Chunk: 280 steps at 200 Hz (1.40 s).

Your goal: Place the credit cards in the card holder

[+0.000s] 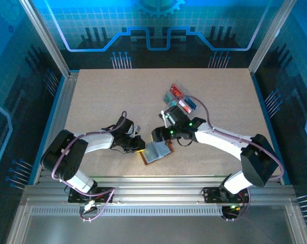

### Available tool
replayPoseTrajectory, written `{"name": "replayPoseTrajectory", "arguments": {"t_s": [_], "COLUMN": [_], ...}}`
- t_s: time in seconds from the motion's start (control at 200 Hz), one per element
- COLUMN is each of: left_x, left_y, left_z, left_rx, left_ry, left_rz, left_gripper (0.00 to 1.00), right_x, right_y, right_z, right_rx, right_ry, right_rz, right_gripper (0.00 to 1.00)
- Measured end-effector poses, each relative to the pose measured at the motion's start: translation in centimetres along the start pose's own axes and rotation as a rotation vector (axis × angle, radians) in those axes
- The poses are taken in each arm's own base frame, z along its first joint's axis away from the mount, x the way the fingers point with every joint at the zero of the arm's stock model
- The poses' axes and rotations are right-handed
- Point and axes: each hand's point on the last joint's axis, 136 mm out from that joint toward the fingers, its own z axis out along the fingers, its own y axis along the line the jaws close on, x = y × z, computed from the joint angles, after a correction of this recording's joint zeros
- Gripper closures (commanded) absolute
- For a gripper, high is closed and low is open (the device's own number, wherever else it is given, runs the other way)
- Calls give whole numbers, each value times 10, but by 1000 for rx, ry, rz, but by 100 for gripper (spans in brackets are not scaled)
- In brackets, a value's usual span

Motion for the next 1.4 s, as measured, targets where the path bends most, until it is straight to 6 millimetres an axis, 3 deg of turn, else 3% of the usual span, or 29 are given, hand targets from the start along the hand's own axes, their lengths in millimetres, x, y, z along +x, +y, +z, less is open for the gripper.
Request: {"name": "replayPoseTrajectory", "arguments": {"t_s": [0.11, 0.28, 0.535, 0.885, 1.401], "left_x": [-1, -3, -4, -3, -3], "left_y": [-1, -3, -5, -6, -6], "left_z": [1, 3, 6, 6, 6], "left_rx": [-14, -32, -42, -47, -47], "left_ry": [-10, -17, -18, -20, -20], "left_rz": [29, 68, 84, 88, 88], "left_gripper": [86, 86, 86, 86, 86], "right_x": [-33, -66, -96, -119, -115], "right_y": [-54, -129, -195, -216, -221], "right_z": [-23, -53, -41, -18, 2], "right_rx": [247, 577, 842, 902, 877], "right_ry": [-91, -146, -85, -32, 25], "right_rz": [36, 79, 59, -9, -46], "right_gripper": [21, 19, 23, 28, 29]}}
